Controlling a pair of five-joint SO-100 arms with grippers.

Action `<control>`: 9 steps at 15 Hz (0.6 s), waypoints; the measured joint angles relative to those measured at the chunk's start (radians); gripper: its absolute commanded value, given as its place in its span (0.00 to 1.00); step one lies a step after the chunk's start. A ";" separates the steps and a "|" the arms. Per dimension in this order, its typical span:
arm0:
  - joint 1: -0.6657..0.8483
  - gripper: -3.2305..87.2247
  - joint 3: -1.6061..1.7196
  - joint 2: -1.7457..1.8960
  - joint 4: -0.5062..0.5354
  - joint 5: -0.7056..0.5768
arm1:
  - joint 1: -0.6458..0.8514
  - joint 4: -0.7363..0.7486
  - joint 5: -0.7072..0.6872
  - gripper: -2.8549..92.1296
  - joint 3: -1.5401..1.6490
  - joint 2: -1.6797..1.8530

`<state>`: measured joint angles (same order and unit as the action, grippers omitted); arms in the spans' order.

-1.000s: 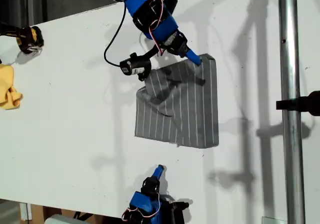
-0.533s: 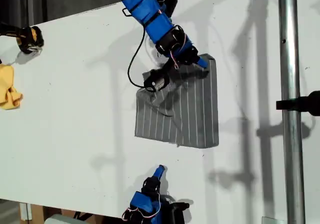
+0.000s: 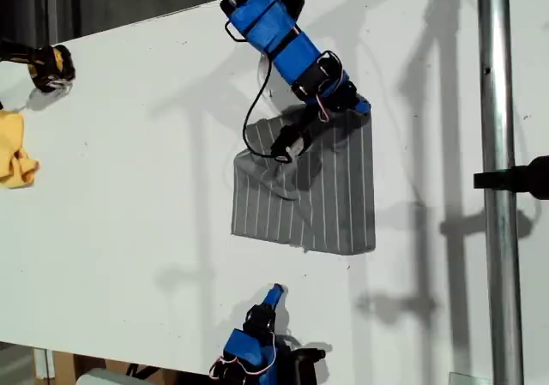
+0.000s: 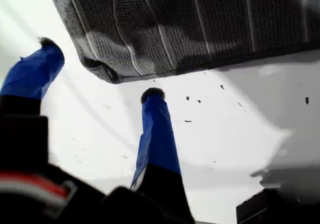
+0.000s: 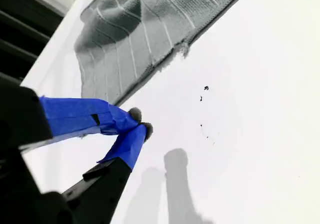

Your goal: Grasp corners of a towel and fold twice.

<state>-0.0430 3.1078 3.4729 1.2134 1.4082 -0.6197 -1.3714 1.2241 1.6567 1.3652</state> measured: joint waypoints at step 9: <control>-0.006 0.02 0.000 0.000 0.008 0.018 | 0.034 -0.025 0.032 0.05 -0.153 -0.256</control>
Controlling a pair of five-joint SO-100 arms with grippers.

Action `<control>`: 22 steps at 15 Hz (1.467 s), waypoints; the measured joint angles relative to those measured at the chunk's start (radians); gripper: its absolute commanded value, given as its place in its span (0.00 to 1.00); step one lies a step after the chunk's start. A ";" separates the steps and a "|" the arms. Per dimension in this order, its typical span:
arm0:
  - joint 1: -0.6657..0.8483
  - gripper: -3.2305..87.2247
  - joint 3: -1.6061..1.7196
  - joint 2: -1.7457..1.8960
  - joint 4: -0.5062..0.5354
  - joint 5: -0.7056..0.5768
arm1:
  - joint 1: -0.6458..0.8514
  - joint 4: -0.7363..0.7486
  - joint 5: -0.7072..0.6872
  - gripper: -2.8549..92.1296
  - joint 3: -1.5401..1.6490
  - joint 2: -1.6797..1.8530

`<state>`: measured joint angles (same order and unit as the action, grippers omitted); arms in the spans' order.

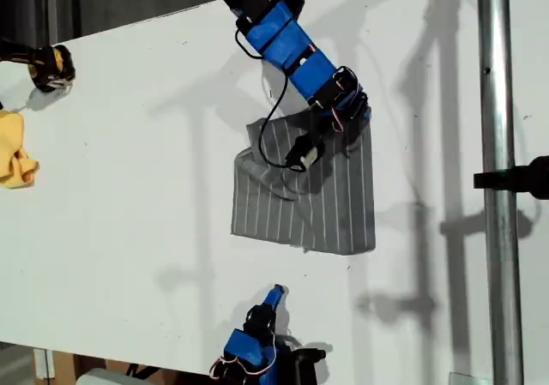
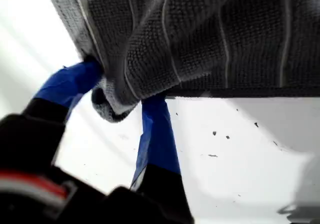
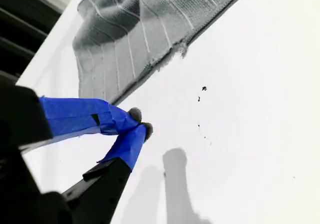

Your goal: Grasp corners of a towel and fold twice.

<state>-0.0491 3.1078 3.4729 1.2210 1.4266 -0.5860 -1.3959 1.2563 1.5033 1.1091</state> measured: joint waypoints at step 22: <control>-0.285 0.02 -1.273 -1.635 -0.118 -0.127 | 0.077 -0.029 -0.041 0.03 -0.026 -0.005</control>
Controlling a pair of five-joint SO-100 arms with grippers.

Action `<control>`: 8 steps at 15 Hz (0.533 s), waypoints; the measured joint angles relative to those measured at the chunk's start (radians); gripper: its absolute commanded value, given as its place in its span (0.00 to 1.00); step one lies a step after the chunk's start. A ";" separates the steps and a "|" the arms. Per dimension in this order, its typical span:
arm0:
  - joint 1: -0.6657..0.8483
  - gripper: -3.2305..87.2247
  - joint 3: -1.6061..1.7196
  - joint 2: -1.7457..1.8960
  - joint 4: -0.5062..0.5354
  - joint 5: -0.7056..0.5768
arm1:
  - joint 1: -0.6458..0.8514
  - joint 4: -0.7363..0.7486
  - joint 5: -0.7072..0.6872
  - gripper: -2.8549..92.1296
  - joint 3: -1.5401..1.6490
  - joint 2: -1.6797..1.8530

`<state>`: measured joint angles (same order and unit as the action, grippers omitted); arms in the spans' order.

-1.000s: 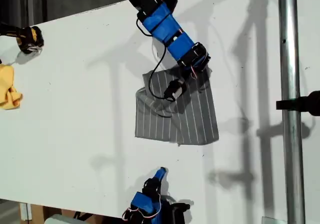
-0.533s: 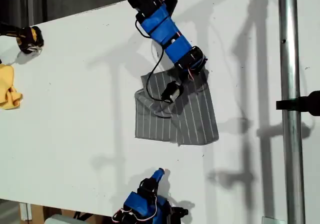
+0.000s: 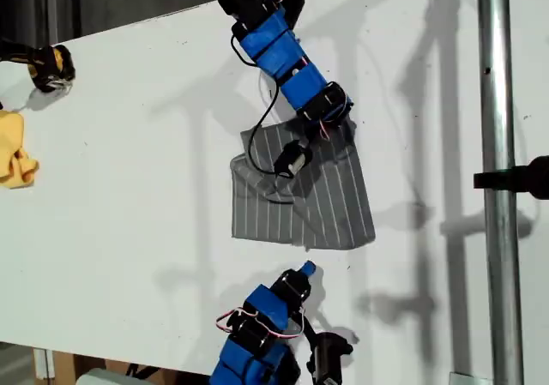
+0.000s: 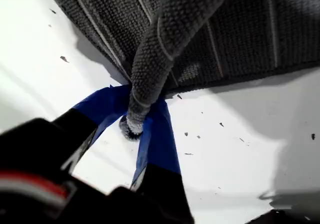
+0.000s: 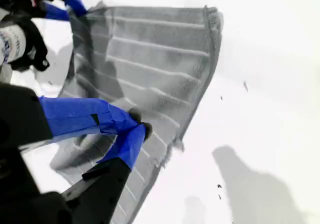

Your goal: Grasp corners of a towel and fold twice.

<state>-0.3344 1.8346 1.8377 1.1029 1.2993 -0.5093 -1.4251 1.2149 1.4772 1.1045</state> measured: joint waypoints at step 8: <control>-0.086 0.40 -0.557 -0.491 0.115 -0.106 | 0.005 -0.018 -0.015 0.03 -0.006 0.000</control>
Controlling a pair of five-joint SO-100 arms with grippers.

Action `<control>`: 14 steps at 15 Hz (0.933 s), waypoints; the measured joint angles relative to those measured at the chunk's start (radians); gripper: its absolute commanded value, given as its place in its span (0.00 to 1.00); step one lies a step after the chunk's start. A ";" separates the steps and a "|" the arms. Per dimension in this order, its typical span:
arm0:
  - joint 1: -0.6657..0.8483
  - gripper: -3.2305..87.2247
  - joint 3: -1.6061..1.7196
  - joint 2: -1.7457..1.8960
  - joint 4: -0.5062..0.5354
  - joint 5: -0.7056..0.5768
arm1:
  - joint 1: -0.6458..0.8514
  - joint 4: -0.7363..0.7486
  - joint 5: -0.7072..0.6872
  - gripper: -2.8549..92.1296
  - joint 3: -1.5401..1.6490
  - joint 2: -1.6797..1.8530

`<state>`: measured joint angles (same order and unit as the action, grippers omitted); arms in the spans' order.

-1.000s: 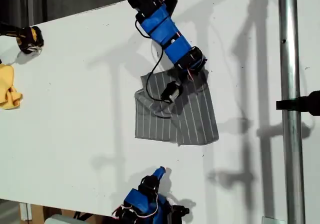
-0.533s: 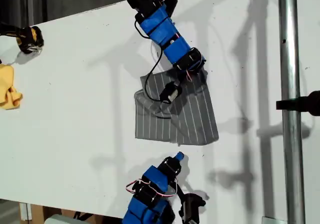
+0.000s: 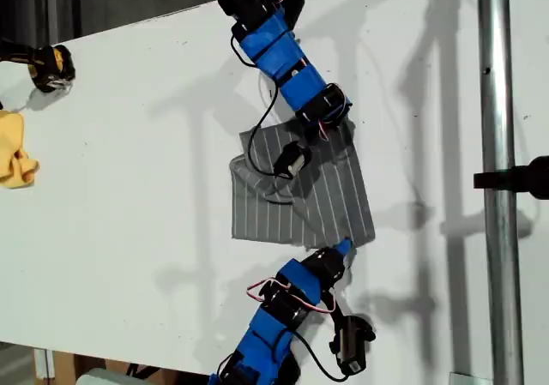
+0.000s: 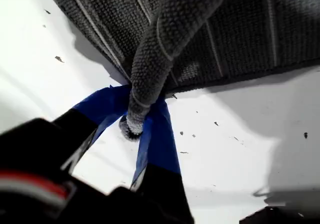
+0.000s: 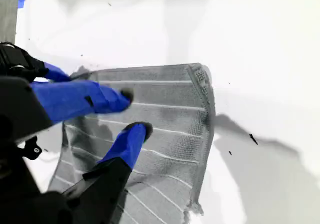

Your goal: Grasp corners of a towel and fold twice.

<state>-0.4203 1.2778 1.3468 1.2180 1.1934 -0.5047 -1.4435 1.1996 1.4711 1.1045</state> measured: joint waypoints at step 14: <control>-0.011 0.51 -0.080 -0.155 0.100 -0.055 | 0.000 0.000 0.000 0.03 0.000 0.000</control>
<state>-0.4310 1.1980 1.1919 1.3177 1.1382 -0.5047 -1.4435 1.1996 1.4711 1.1045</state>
